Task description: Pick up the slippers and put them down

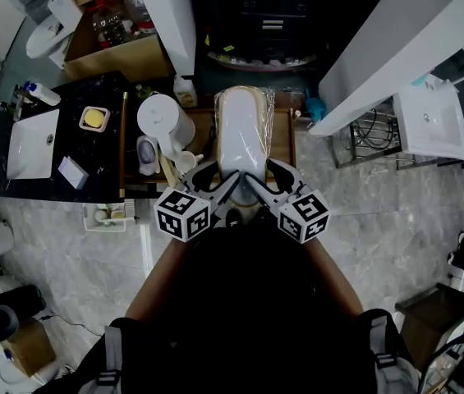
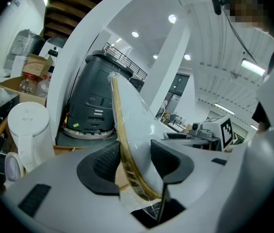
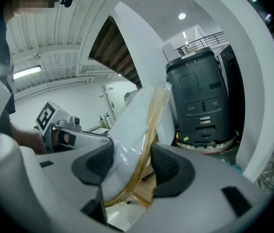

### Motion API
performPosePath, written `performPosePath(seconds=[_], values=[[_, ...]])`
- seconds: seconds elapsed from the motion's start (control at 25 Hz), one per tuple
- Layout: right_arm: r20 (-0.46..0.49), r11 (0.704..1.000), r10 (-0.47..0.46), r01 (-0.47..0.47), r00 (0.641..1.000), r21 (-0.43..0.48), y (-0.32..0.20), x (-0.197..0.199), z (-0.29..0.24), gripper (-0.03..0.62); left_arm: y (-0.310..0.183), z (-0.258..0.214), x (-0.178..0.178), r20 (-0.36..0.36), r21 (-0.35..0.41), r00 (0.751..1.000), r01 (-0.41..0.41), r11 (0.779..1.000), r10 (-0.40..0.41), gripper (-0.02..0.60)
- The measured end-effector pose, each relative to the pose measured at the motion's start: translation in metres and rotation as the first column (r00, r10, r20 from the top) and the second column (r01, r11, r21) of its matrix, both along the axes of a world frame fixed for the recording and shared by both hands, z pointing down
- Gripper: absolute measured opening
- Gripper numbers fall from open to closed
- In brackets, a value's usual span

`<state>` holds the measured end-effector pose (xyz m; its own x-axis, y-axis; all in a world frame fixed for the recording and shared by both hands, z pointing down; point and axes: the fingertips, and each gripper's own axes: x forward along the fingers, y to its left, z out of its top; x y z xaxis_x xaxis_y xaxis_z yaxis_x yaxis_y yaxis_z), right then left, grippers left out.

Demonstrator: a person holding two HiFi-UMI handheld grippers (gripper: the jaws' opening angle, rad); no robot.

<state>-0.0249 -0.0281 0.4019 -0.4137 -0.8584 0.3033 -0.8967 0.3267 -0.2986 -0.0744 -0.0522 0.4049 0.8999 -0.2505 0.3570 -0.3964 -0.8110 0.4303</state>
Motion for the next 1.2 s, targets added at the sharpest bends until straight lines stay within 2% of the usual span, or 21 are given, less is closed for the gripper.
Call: performPosePath(seconds=[0.64,1.2], values=[[0.002,1.000,0.016,-0.016,1.000,0.000,0.002,-0.002,0.000,0.242,0.002,0.000,-0.002,0.003,0.005,1.000,-0.018,1.000,0.018,0.199],[0.030,0.998,0.002,0.000,1.000,-0.070,0.003,0.003,0.015,0.242,0.004,0.014,0.003,0.035,-0.066,0.999,-0.015,0.998,0.017,0.199]])
